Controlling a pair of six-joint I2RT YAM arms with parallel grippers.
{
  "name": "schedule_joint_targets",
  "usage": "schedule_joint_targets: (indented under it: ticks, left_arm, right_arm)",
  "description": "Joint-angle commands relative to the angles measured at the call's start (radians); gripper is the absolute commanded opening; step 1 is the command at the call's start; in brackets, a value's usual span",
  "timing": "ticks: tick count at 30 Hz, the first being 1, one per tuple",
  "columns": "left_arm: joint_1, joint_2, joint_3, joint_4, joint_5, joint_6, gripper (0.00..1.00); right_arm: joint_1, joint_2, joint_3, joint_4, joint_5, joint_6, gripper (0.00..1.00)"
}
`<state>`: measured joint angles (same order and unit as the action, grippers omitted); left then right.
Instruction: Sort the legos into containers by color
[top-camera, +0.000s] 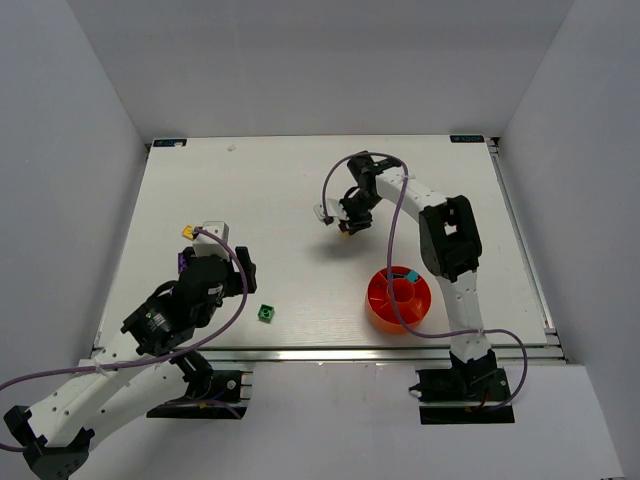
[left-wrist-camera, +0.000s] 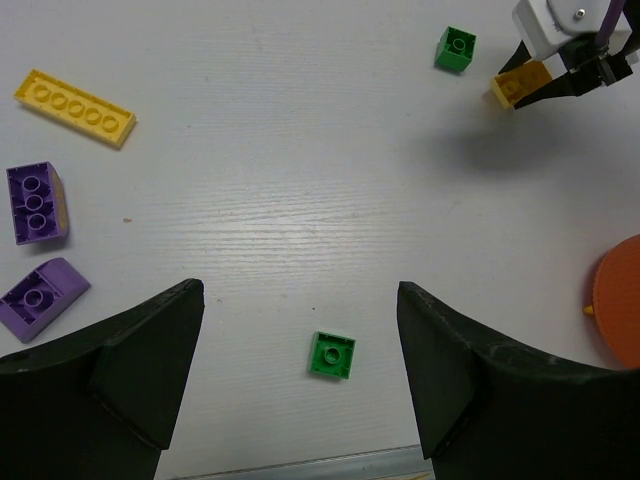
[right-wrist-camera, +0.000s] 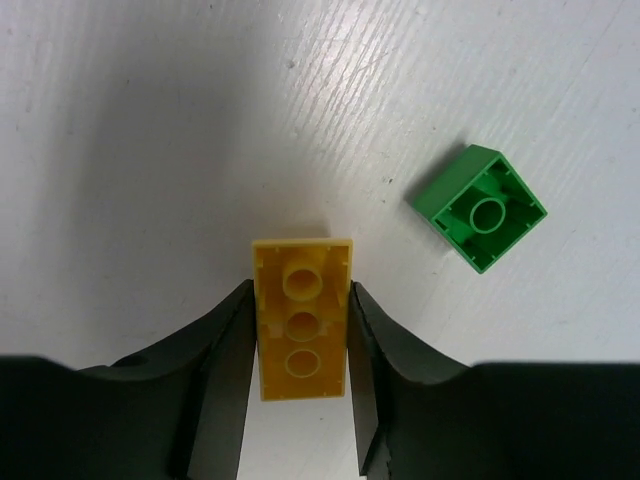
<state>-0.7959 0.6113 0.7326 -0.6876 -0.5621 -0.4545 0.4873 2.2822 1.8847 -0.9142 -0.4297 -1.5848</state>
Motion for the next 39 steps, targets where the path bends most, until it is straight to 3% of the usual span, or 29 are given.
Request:
schedule_joint_targets:
  ticks: [1, 5, 10, 13, 16, 19, 22, 28, 35, 39]
  left_arm:
    - [-0.005, -0.01, 0.001, 0.003, -0.016, -0.012, 0.87]
    - [-0.005, -0.01, 0.001, 0.0, -0.016, -0.013, 0.88]
    - [-0.005, -0.004, -0.004, 0.008, -0.001, -0.013, 0.87]
    - [-0.005, 0.001, -0.006, 0.014, 0.013, -0.013, 0.88]
    - [-0.005, 0.005, -0.012, 0.029, 0.033, -0.013, 0.89]
    - [0.004, 0.022, -0.009, 0.042, 0.082, -0.016, 0.89]
    - [0.004, 0.05, -0.002, 0.06, 0.103, -0.018, 0.89]
    - [0.004, 0.091, 0.001, 0.074, 0.114, -0.01, 0.89]
    - [0.004, 0.056, -0.009, 0.071, 0.111, -0.01, 0.89]
    - [0.004, 0.061, -0.009, 0.069, 0.116, -0.009, 0.89]
  right_arm:
    - [-0.006, -0.007, 0.05, -0.032, -0.055, 0.093, 0.15]
    - [-0.029, -0.195, -0.021, 0.182, -0.18, 0.371, 0.07]
    - [-0.093, -0.563, -0.299, 0.498, -0.288, 0.789, 0.05]
    - [-0.128, -0.769, -0.442, 0.57, -0.374, 0.911, 0.05]
    - [-0.186, -0.98, -0.69, 0.648, -0.432, 1.045, 0.04]
    - [-0.231, -1.201, -0.84, 0.701, -0.425, 1.184, 0.04]
    - [-0.28, -1.335, -0.952, 0.648, -0.396, 1.29, 0.03]
    - [-0.352, -1.542, -1.118, 0.649, -0.316, 1.463, 0.0]
    - [-0.403, -1.592, -1.168, 0.583, -0.124, 1.577, 0.0]
    - [-0.412, -1.581, -1.174, 0.545, -0.161, 1.626, 0.0]
